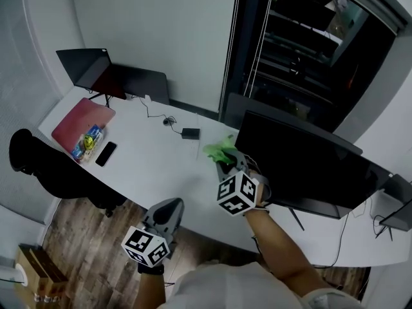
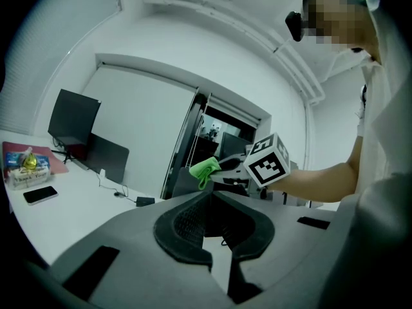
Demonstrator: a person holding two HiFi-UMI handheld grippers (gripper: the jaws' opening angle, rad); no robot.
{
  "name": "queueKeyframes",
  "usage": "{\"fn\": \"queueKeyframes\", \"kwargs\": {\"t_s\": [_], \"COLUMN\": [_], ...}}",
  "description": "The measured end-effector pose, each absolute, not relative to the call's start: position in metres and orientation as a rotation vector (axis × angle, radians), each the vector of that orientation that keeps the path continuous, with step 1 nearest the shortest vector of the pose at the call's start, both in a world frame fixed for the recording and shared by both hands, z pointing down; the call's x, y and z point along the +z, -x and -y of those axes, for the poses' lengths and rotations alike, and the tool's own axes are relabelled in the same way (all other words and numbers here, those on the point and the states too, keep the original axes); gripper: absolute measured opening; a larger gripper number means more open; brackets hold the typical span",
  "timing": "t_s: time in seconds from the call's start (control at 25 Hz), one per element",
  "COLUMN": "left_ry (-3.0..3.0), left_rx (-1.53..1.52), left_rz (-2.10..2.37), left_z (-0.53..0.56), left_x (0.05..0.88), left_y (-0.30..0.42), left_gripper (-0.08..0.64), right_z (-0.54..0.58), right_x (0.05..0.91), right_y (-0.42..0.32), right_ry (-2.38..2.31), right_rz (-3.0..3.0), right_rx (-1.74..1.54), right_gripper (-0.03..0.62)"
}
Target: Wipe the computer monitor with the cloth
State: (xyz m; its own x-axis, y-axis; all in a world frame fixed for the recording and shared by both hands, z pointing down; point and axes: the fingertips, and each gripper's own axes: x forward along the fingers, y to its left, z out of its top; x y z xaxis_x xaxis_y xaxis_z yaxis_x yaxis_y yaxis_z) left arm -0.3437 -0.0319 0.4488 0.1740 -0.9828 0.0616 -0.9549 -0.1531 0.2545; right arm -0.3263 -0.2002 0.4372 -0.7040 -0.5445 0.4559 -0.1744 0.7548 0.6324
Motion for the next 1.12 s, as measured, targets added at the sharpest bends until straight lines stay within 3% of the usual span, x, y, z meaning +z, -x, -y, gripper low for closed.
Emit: {"fn": "queueKeyframes", "kwargs": {"t_s": [1.12], "left_ry": [-2.225], "left_rx": [-0.132], "left_rz": [1.836], "left_z": [0.036], "left_x": [0.457], "left_y": [0.338], "left_gripper": [0.021], "right_z": [0.185], "right_x": [0.501], "right_y": [0.317], "right_ry": [-0.508], "right_rz": [2.451], "right_rx": [-0.453], "right_gripper": [0.067]}}
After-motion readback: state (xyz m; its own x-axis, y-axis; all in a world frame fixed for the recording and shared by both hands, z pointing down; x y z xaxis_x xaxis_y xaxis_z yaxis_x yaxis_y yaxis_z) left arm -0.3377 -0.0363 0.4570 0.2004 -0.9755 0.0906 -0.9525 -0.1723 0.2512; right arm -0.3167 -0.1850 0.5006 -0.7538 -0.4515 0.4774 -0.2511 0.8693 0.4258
